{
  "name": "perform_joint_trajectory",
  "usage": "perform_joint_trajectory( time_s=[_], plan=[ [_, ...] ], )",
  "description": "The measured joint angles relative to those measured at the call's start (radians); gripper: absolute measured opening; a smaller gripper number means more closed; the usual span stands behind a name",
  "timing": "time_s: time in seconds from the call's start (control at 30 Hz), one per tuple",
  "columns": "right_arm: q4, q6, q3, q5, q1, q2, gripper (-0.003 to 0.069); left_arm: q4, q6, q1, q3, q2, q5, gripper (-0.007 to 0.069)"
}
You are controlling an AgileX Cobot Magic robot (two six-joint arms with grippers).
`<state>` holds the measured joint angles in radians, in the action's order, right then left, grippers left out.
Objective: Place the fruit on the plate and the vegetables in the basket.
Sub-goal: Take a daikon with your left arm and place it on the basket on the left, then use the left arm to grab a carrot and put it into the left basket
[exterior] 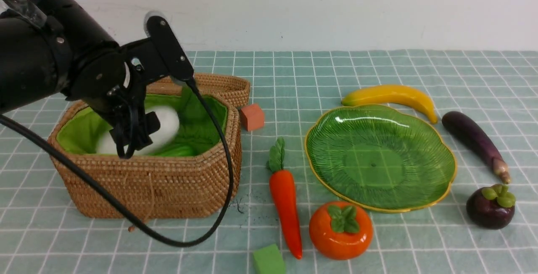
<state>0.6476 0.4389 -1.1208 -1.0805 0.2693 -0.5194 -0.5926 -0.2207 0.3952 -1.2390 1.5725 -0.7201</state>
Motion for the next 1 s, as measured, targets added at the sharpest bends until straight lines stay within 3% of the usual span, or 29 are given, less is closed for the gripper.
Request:
perform_joint_trajectory(
  time_s=[0.1,0.17,0.2,0.27,0.33,0.37,0.4,0.47,0.63,0.8,1.0],
  plan=[
    [0.0,0.0,0.0,-0.01,0.0,0.0,0.0098,0.018,0.067,0.0,0.0,0.0,-0.019,0.0654],
    [0.0,0.0,0.0,-0.035,0.0,0.0,0.0099,0.081,0.177,0.023,0.0,-0.013,-0.042,0.0594],
    [0.0,0.0,0.0,-0.038,0.0,0.0,0.0099,0.087,0.177,0.023,0.0,-0.014,-0.044,0.0587],
    [-0.007,-0.027,0.0,-0.086,0.0,0.0,0.01,0.185,0.322,0.086,0.0,-0.049,-0.069,0.0458],
    [-0.022,-0.053,0.0,-0.125,0.0,0.0,0.0101,0.291,0.455,0.172,-0.001,-0.074,-0.1,0.0275],
    [-0.024,-0.055,0.0,-0.125,0.0,0.0,0.0101,0.312,0.474,0.19,-0.002,-0.077,-0.104,0.0256],
    [-0.04,-0.066,0.0,-0.147,0.0,0.0,0.0101,0.378,0.521,0.253,-0.003,-0.08,-0.129,0.0126],
    [-0.062,-0.072,0.0,-0.169,0.0,0.0,0.0102,0.46,0.562,0.338,-0.004,-0.073,-0.15,0.0],
    [-0.077,-0.074,0.0,-0.186,0.0,0.002,0.0102,0.563,0.621,0.419,-0.077,0.001,-0.155,-0.001],
    [-0.08,-0.073,0.0,-0.186,0.0,0.005,0.0102,0.552,0.684,0.419,-0.202,0.142,-0.19,0.0083],
    [-0.081,-0.071,0.0,-0.186,0.0,0.009,0.0107,0.445,0.82,0.419,-0.354,0.344,-0.22,0.034]
  ],
)
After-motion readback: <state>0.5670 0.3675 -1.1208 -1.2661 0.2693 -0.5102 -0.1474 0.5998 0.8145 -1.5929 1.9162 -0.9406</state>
